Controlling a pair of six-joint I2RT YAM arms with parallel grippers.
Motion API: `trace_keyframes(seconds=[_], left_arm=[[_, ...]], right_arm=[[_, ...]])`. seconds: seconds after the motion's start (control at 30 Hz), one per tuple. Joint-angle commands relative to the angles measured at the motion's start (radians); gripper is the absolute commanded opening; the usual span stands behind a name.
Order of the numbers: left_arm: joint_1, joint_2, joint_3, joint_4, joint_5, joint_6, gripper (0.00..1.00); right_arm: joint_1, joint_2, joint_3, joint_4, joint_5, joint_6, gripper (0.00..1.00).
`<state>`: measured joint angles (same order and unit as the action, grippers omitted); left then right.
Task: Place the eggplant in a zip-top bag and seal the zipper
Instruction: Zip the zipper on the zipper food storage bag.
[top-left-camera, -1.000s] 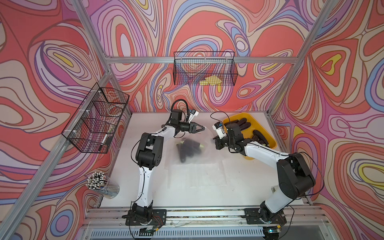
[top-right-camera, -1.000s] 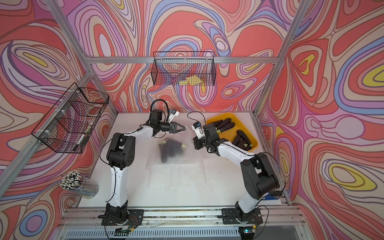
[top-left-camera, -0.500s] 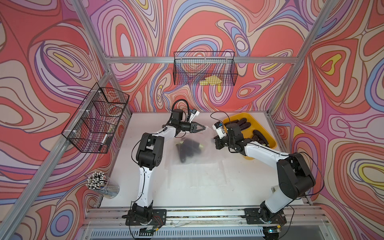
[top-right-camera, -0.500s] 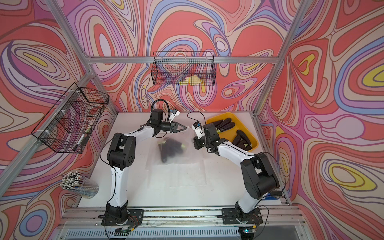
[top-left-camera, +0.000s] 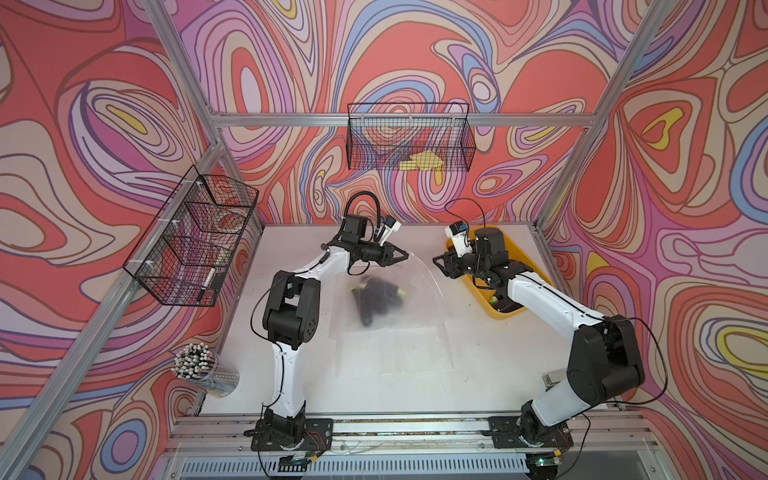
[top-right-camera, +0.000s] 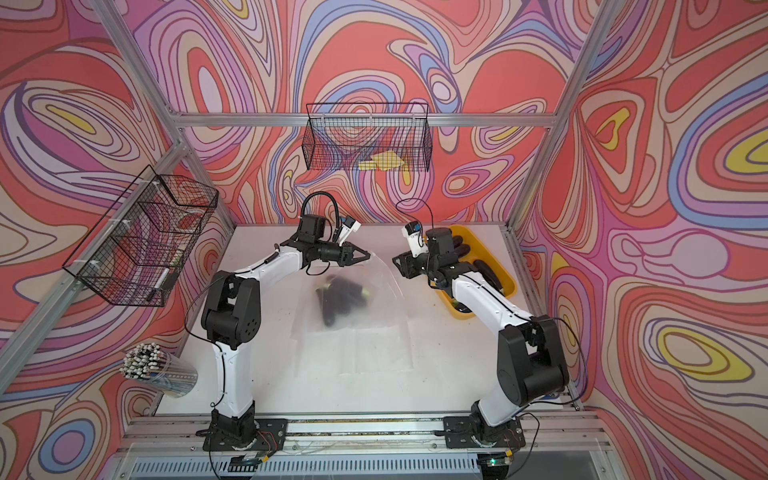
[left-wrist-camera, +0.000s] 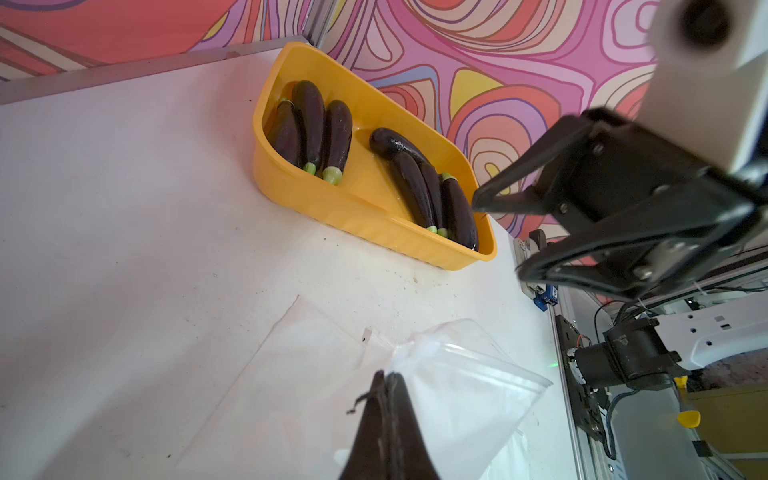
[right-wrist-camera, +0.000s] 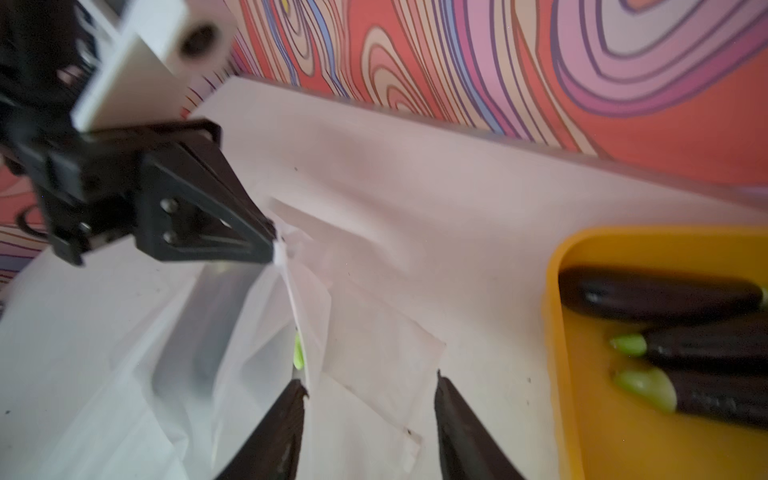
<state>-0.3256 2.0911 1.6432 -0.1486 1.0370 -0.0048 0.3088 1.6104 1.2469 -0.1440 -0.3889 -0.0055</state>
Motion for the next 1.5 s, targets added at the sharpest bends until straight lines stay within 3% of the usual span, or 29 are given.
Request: trace_keyframes(seconds=[0.0, 0.3, 1.03, 1.47], left_arm=[[-0.024, -0.042, 0.031, -0.081, -0.034, 0.079, 0.00], [-0.026, -0.075, 0.023, -0.068, -0.044, 0.060, 0.00], [-0.027, -0.065, 0.046, -0.056, -0.053, 0.039, 0.00], [-0.026, -0.077, 0.037, -0.019, -0.038, 0.014, 0.00]], right_arm=[[0.010, 0.102, 0.084, 0.073, -0.111, 0.000, 0.51], [0.012, 0.236, 0.194, 0.031, -0.228, -0.065, 0.35], [0.013, 0.135, 0.099, 0.090, -0.335, 0.038, 0.32], [0.022, 0.155, 0.102, 0.046, -0.283, 0.004, 0.24]])
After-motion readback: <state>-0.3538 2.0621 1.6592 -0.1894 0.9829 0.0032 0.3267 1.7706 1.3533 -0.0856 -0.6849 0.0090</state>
